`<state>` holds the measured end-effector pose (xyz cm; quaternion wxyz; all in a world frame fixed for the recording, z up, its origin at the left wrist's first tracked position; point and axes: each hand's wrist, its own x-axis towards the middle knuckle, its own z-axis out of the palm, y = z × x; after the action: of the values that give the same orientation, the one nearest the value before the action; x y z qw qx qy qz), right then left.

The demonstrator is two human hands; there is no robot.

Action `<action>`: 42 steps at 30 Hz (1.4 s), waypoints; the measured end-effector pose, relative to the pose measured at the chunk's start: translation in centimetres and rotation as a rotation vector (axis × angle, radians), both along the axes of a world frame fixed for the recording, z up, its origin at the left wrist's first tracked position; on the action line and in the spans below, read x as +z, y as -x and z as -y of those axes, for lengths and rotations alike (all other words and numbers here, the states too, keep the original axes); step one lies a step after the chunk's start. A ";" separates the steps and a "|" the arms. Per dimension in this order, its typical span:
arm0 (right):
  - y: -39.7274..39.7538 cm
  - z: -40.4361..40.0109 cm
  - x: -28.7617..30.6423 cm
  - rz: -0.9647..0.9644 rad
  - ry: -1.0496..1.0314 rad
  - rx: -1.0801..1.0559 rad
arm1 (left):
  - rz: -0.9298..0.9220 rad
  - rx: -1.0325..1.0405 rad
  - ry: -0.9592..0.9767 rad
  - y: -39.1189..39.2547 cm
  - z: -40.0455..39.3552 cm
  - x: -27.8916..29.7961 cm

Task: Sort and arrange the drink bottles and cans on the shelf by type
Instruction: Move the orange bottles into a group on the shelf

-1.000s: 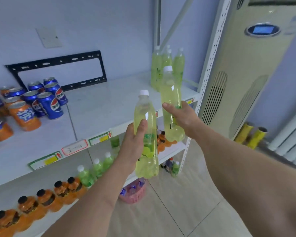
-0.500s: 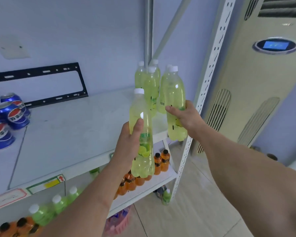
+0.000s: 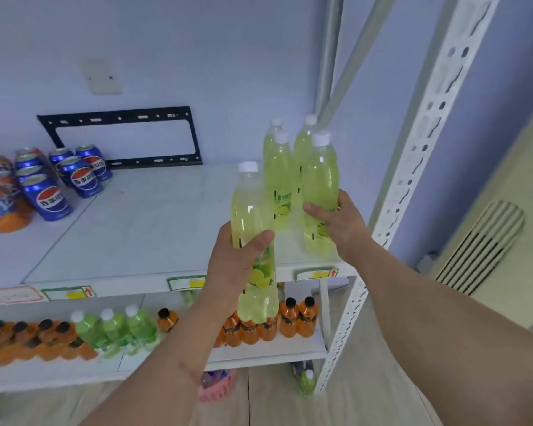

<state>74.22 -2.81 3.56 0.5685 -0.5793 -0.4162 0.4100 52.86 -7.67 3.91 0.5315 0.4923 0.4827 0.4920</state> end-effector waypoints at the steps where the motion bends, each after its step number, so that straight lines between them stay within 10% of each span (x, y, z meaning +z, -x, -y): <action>1: -0.3 -0.4 -0.4 0.005 0.000 0.010 | 0.001 0.023 -0.004 -0.4 -0.2 0.0; 14: -3.6 -2.3 -2.4 0.066 0.054 0.097 | -0.024 0.126 -0.066 -3.8 -2.5 -1.0; 26: -2.4 1.8 -4.0 0.773 0.490 0.054 | -0.115 0.053 -0.166 -6.1 -6.1 -0.7; 33: -1.5 5.0 -5.2 1.463 0.274 0.246 | -0.160 0.003 -0.184 -6.4 -7.7 -2.0; 42: -1.6 4.8 -5.7 1.518 0.184 0.281 | -0.250 0.000 -0.186 -6.7 -8.5 -1.8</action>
<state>75.78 -7.62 -2.15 0.0202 -0.6880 -0.7255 0.0021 59.53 0.84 2.13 0.4195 0.5968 0.4975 0.4693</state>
